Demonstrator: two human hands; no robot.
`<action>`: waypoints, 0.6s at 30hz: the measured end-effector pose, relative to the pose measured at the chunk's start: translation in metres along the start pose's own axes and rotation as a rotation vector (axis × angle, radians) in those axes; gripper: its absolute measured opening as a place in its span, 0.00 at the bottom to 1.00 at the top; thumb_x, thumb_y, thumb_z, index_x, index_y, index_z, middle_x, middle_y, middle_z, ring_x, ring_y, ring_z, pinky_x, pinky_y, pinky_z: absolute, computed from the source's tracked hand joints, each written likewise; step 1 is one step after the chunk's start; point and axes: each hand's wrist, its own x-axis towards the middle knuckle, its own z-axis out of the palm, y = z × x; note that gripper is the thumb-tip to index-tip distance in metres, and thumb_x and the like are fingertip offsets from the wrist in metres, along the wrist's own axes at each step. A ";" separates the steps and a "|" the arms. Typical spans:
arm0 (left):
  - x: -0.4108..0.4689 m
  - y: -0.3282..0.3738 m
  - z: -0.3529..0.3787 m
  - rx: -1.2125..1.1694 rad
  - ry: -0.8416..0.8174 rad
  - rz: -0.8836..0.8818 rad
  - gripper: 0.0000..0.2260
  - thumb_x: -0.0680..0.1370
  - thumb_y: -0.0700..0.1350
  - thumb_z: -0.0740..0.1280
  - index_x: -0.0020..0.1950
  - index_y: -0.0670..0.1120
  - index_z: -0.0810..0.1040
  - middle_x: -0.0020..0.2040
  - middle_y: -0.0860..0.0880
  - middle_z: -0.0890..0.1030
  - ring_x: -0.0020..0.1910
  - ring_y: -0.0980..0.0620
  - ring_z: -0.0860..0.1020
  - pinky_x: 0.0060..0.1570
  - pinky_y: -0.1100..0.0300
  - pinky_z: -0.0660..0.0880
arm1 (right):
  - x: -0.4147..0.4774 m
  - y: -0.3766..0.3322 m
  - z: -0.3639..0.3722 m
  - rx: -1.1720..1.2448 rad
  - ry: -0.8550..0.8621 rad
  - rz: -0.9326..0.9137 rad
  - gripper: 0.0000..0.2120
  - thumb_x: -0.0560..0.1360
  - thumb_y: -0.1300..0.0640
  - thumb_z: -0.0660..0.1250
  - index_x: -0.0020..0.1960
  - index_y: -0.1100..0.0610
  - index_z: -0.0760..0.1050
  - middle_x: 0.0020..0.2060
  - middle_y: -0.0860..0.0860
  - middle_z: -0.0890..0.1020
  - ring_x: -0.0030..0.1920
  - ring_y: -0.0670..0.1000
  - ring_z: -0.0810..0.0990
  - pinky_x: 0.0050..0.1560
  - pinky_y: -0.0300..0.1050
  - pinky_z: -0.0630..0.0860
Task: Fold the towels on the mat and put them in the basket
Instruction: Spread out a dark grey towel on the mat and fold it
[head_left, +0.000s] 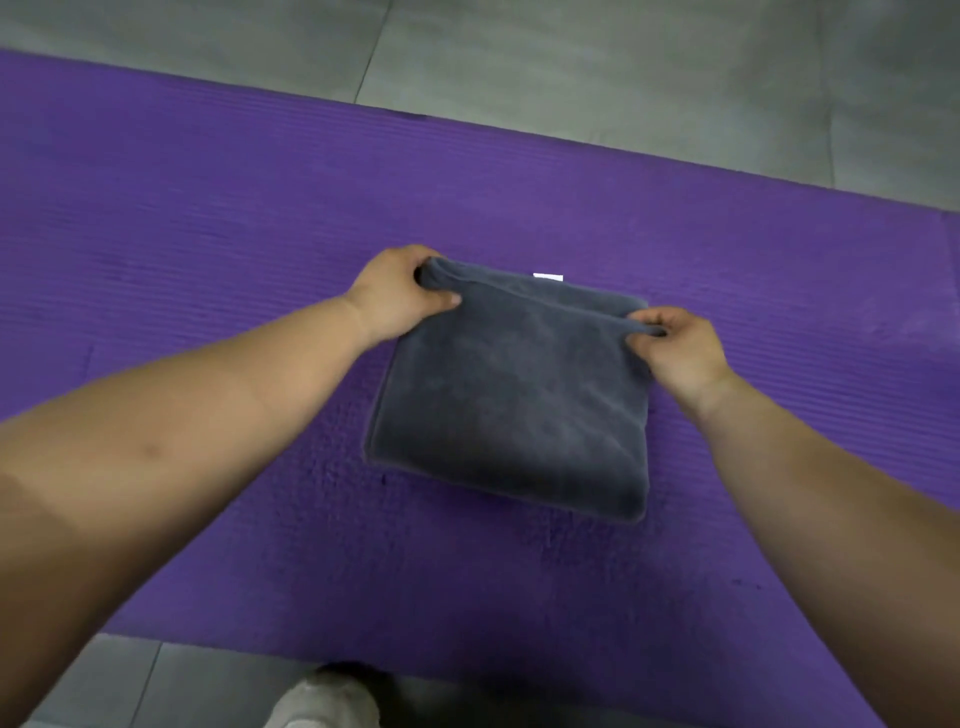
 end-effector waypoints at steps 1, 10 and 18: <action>0.007 0.001 0.004 0.016 0.013 0.004 0.16 0.73 0.39 0.69 0.60 0.38 0.75 0.56 0.41 0.78 0.55 0.48 0.76 0.42 0.70 0.63 | 0.005 0.001 0.001 -0.035 0.025 -0.011 0.12 0.74 0.68 0.62 0.57 0.64 0.75 0.38 0.51 0.76 0.26 0.36 0.73 0.29 0.23 0.67; 0.019 -0.015 0.027 0.062 0.149 -0.034 0.28 0.73 0.41 0.68 0.71 0.43 0.63 0.67 0.42 0.69 0.65 0.45 0.69 0.63 0.62 0.61 | 0.031 -0.003 0.006 -0.267 0.142 -0.082 0.18 0.75 0.63 0.62 0.64 0.62 0.69 0.60 0.59 0.76 0.59 0.56 0.74 0.55 0.38 0.66; -0.059 -0.045 0.003 0.513 0.123 0.686 0.29 0.76 0.65 0.52 0.63 0.42 0.68 0.61 0.37 0.75 0.61 0.45 0.67 0.65 0.55 0.57 | 0.009 0.023 -0.018 -0.579 0.282 -0.751 0.15 0.72 0.55 0.62 0.53 0.65 0.70 0.48 0.67 0.76 0.53 0.59 0.69 0.55 0.48 0.62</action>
